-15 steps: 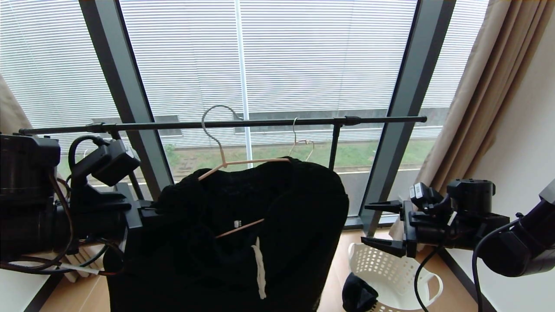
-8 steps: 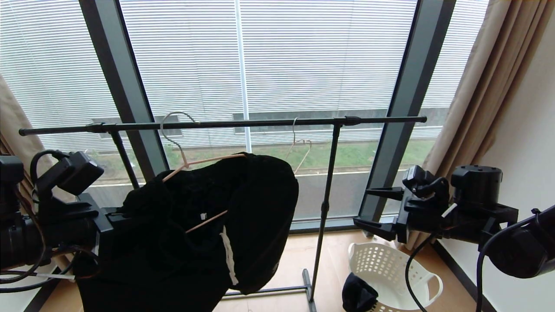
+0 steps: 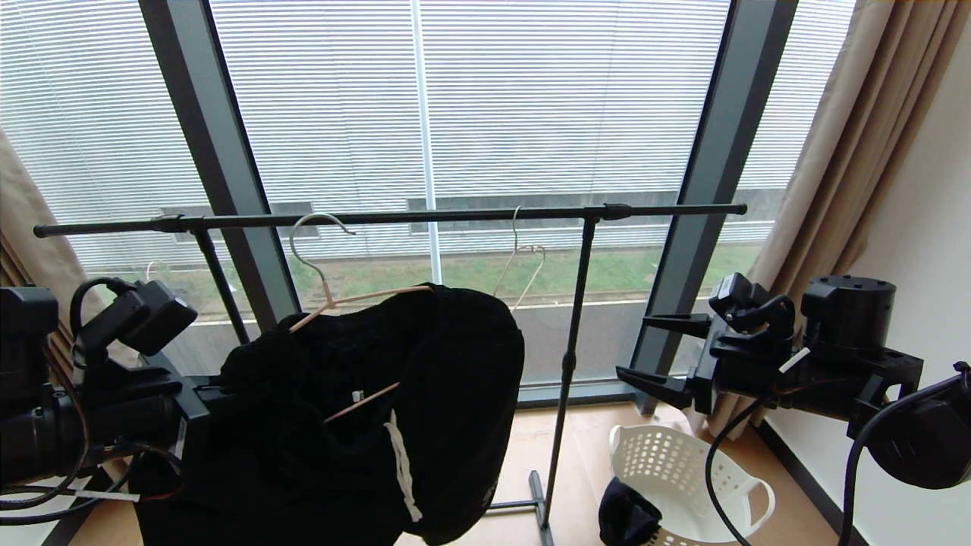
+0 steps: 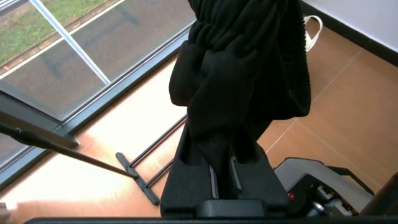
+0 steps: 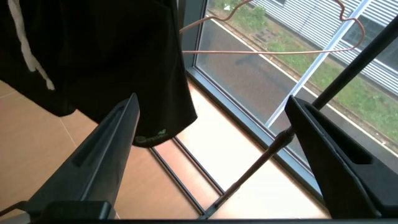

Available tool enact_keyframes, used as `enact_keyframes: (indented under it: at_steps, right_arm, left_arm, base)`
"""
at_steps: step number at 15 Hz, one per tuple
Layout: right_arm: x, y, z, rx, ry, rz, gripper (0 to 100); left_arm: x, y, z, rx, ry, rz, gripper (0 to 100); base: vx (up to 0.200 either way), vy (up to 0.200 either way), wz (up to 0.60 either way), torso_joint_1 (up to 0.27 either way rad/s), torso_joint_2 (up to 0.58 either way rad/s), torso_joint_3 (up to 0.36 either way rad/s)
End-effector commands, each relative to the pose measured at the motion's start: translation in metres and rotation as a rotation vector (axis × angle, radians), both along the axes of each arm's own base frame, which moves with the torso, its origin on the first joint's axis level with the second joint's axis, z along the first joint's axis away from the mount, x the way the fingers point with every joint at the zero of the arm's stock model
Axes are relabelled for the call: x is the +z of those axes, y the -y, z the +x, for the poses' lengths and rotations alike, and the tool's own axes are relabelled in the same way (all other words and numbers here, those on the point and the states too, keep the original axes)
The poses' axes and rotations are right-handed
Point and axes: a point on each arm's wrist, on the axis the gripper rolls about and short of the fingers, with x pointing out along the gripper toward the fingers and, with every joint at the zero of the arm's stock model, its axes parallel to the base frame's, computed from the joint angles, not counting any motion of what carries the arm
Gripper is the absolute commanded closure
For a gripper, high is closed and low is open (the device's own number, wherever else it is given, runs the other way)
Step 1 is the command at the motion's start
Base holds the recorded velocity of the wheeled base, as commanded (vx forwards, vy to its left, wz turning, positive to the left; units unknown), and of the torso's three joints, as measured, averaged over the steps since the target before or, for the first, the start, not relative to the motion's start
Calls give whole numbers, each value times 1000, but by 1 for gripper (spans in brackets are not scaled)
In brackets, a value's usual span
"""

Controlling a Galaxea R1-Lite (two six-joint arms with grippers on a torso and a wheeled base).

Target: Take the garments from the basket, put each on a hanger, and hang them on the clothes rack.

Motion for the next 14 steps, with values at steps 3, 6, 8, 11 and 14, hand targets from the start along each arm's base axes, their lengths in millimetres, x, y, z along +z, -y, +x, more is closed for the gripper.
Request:
enact_keyframes:
  at_steps: [3,6,8,11,14]
  right_arm:
    - [0,0,0,1,1,-1,0]
    - [-1,0,0,0,-4,-3,0]
    - [-3,0,2,0,-8,-3,0]
    - [-6,-1,3,-20,-16,-13,0]
    - [-7,-1,3,-20,-18,-13,0]
  left_arm:
    - [-27,44,29,-36,-101,142,100]
    - [-36,48,33,-32,-124,188,100]
    - [-43,50,37,-15,-149,216,100]
    - [-62,50,45,7,-208,284,100]
    - [-68,51,58,52,-211,320,100]
  base:
    - [0,0,0,0,0,0]
    - [0,0,0,0,0,0]
    - [0,0,0,0,0,0]
    - [0,0,0,0,0,0]
    - [0,0,0,0,0,0]
